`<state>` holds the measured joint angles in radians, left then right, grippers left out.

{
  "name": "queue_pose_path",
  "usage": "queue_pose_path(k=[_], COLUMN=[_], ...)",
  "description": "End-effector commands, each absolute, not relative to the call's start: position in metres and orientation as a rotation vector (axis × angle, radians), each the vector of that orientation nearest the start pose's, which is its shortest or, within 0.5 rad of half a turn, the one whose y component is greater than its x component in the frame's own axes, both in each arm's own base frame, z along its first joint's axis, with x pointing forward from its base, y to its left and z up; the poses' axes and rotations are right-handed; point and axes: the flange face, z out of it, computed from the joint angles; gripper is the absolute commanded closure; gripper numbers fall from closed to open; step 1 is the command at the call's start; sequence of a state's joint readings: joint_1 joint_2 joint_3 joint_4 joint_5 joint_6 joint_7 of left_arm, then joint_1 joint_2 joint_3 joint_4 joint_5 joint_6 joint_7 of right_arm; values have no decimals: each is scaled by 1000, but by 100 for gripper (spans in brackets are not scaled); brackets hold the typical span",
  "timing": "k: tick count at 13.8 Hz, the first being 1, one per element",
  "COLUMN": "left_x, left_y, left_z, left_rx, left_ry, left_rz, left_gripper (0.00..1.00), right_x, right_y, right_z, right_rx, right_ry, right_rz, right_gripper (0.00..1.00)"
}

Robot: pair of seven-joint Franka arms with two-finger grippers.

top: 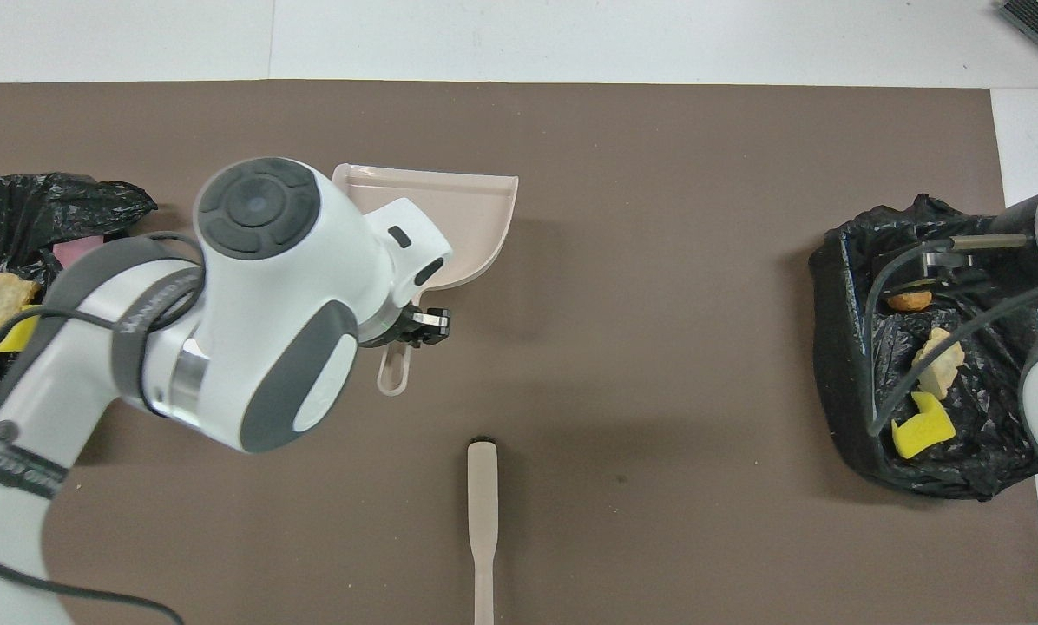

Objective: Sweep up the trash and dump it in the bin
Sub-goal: 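Place the empty dustpan at the table center with the left gripper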

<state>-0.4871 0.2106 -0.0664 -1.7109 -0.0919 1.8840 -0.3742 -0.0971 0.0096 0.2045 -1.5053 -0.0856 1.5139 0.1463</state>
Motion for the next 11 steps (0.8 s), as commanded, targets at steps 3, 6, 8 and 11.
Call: queue_pose_path(k=[3, 6, 8, 11], left_x=[529, 518, 524, 536], left_y=[-380, -408, -401, -377], left_z=[398, 360, 362, 397], left_rx=[-3238, -3230, -3236, -3245], left_ry=[140, 15, -22, -80], left_rz=[73, 66, 51, 0], left_gripper=[100, 99, 43, 0], right_x=[544, 541, 541, 538], right_y=[49, 48, 48, 57], right_z=[655, 656, 658, 658], right_rx=[-3227, -3227, -3229, -3232], right_ry=[36, 41, 39, 14], right_rz=[-9, 19, 16, 34], right_gripper=[0, 0, 0, 0])
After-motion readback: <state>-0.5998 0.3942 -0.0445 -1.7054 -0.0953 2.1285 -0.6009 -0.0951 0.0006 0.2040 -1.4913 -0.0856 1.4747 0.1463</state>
